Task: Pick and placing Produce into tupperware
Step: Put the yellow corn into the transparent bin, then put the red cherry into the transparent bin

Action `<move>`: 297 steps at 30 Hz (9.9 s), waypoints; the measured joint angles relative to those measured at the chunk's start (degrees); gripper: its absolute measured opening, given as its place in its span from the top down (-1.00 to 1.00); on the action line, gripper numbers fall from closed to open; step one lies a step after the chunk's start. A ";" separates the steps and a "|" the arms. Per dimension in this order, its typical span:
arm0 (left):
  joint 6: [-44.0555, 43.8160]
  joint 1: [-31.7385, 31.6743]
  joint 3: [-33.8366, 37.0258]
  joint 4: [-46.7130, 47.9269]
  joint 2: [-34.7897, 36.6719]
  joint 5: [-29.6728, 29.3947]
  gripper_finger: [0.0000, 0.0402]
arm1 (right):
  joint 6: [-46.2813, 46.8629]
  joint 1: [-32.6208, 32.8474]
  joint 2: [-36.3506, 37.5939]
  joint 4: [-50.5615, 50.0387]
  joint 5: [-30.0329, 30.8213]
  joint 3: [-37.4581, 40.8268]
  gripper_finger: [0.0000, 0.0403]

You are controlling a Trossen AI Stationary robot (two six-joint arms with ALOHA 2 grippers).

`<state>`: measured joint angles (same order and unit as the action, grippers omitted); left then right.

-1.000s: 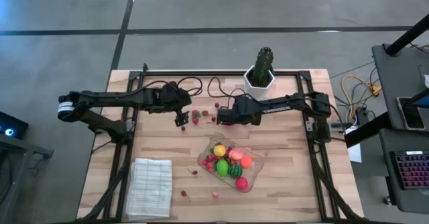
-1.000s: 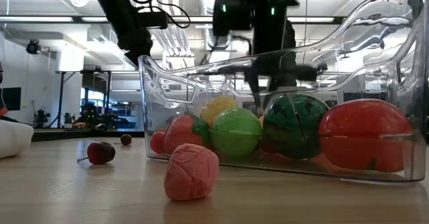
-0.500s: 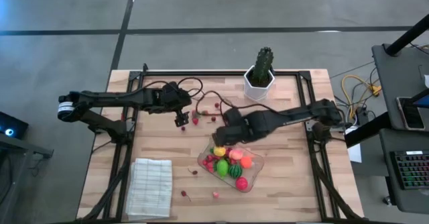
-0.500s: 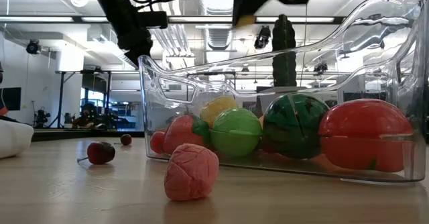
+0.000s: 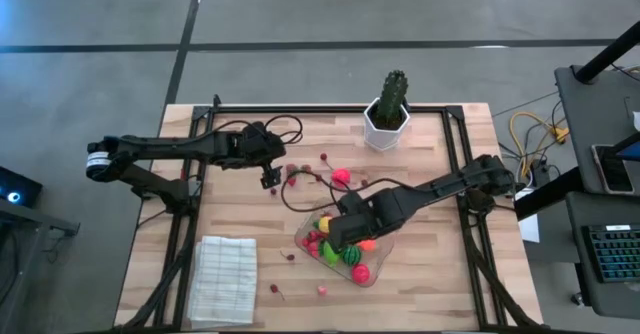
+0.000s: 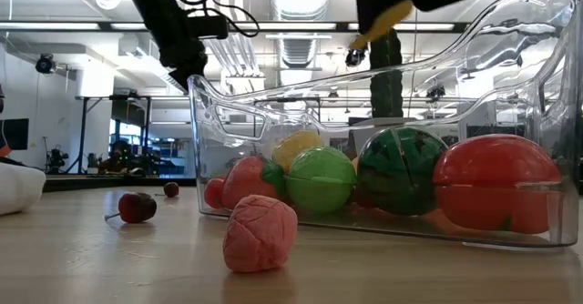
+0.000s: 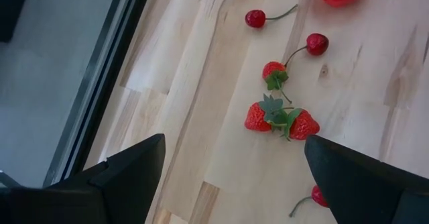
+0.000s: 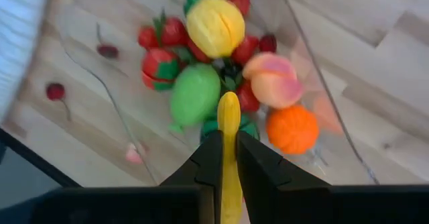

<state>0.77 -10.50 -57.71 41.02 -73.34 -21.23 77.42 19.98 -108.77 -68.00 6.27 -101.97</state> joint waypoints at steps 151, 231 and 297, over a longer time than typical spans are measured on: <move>-43.52 24.01 -12.24 -21.29 -20.42 20.57 -0.33 | 23.89 14.10 30.33 -14.18 28.38 25.08 -0.10; -38.10 22.12 9.25 1.90 8.66 5.26 -0.35 | 12.56 -20.87 2.86 30.69 14.43 40.61 -0.28; -39.51 22.16 12.76 -3.13 5.10 7.30 -0.35 | 2.78 10.10 19.26 7.36 4.08 18.42 0.30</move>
<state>-38.74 11.66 -44.95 37.89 -68.24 -13.93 80.20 30.08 -89.52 -60.64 10.34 -83.55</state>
